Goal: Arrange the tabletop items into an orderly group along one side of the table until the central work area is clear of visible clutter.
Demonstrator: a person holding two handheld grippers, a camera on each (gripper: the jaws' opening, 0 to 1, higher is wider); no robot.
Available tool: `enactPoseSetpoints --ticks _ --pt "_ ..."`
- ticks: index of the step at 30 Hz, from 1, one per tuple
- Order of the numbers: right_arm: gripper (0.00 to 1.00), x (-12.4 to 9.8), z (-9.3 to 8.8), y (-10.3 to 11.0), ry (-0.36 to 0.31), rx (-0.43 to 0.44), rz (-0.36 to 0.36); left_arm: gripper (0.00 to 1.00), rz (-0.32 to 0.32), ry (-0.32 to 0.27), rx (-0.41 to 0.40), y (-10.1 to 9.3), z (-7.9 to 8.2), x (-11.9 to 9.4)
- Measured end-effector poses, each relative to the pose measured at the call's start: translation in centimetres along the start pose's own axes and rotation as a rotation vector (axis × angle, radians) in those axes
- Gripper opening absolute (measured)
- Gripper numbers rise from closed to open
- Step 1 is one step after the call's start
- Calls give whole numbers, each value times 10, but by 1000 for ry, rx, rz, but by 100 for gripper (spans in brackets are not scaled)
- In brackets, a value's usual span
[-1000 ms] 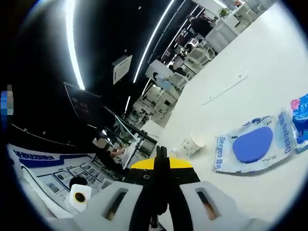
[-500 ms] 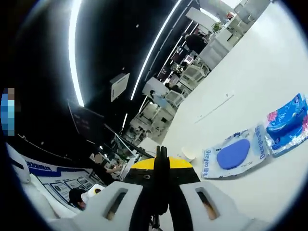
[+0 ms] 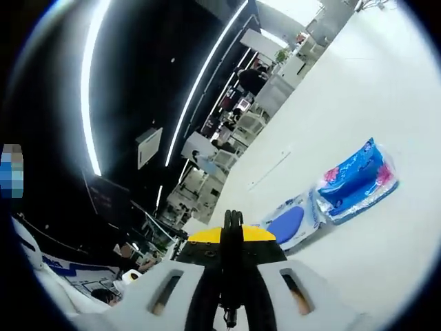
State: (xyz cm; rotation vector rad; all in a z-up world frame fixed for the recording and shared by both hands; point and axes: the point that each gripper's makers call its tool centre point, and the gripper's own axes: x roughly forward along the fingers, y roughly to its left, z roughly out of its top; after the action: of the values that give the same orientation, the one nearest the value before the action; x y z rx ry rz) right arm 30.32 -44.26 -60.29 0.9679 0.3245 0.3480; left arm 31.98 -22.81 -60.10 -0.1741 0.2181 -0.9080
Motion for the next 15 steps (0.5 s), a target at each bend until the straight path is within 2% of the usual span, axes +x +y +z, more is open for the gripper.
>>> enactPoseSetpoints --ticks 6,10,13,15 --pt "1 -11 -3 -22 -13 10 -56 88 48 60 -33 11 -14 1" --pt "1 -13 -4 -35 -16 28 -74 86 62 117 -31 15 -25 0" --pt "1 -15 -5 -39 -9 30 -83 87 59 132 -13 13 -29 0" --pt "1 -19 -3 -40 -30 53 -79 87 57 131 -7 12 -29 0"
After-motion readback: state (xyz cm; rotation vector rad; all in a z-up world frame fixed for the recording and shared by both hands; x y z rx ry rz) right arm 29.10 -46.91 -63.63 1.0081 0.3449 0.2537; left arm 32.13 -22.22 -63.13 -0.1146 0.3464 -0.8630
